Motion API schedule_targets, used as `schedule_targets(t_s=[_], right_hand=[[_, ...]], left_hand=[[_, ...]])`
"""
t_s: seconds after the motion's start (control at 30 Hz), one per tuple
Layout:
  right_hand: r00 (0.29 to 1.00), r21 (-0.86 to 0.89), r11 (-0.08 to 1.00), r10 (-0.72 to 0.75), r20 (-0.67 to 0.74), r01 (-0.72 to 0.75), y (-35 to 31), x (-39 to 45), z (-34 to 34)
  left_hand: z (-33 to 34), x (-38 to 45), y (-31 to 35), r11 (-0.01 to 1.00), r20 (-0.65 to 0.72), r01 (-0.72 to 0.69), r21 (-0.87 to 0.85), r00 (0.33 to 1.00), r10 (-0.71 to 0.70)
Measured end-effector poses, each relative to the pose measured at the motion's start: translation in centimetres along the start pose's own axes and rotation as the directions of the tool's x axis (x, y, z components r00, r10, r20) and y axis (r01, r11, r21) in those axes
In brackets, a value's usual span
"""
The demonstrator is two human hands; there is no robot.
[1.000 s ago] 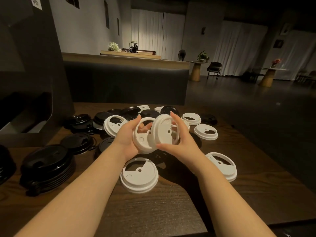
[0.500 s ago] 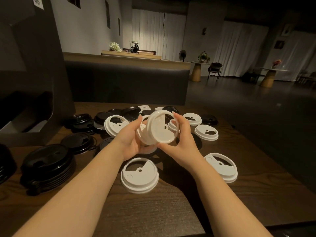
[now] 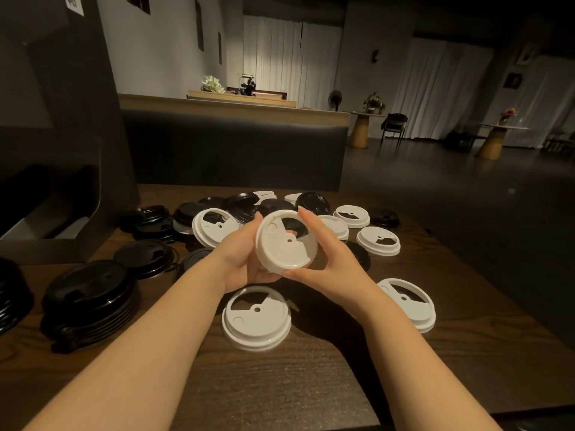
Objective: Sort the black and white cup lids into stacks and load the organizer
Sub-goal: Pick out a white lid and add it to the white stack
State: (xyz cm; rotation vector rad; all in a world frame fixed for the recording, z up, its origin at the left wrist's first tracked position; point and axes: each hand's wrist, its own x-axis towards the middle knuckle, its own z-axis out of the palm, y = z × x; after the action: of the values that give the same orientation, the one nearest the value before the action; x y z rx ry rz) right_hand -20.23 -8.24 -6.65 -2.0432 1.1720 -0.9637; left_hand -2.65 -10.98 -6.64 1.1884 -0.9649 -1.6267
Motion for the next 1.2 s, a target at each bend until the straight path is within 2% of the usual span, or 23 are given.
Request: schedule_targets(t_s=[0.13,0.27,0.37,0.5,0.7,0.9,0.97,1.03,1.1,1.17,1.2], right_hand=[[0.997,-0.047,0.999,0.016,0.077,-0.012,0.1,0.1,-0.3],[0.991,-0.061,0.998,0.018,0.131,-0.010,0.1,0.0,-0.6],[0.986,-0.065,0.998,0.038,0.161,-0.028,0.0,-0.1,-0.9],[0.985,-0.071,0.997,0.051,0.164,-0.040,-0.3,-0.1,-1.0],[0.999,-0.020,1.000,0.025,0.045,-0.025,0.2,0.2,-0.5],[1.000,0.009,1.000,-0.009,-0.009,0.010,0.3,0.3,0.0],[0.999,0.034,0.999,0.007,-0.034,-0.005,0.5,0.3,0.1],[0.996,0.072,0.997,0.042,-0.077,-0.036,0.6,0.4,0.3],[0.988,0.132,0.987,0.108,-0.113,-0.093,0.6,0.4,0.3],[0.991,0.085,0.989,0.127,-0.043,-0.123,0.3,0.2,0.2],[0.992,0.012,0.994,0.111,0.054,-0.111,0.2,0.0,0.4]], left_hand=[[-0.2,0.1,0.1,0.996,-0.019,0.059,0.061,0.998,-0.058],[-0.3,0.4,0.1,0.983,-0.065,0.061,0.172,0.997,-0.050],[-0.1,0.4,0.0,0.979,-0.071,0.061,0.193,0.996,-0.048],[-0.1,0.3,0.1,0.989,-0.009,0.061,0.138,0.998,-0.060],[0.4,0.4,0.0,0.994,0.039,0.028,0.104,0.999,-0.033],[0.2,0.1,-0.3,0.995,0.142,0.037,-0.089,0.990,-0.024],[0.7,-0.5,-0.4,0.989,0.171,0.005,-0.147,0.985,0.021],[1.3,-0.8,-0.4,0.983,0.090,-0.072,-0.168,0.992,0.088],[1.2,-0.6,0.0,0.962,-0.074,-0.144,-0.231,0.989,0.130],[0.4,-0.3,0.6,0.909,-0.179,-0.212,-0.358,0.971,0.155],[0.0,-0.2,0.8,0.888,-0.208,-0.246,-0.389,0.962,0.175]])
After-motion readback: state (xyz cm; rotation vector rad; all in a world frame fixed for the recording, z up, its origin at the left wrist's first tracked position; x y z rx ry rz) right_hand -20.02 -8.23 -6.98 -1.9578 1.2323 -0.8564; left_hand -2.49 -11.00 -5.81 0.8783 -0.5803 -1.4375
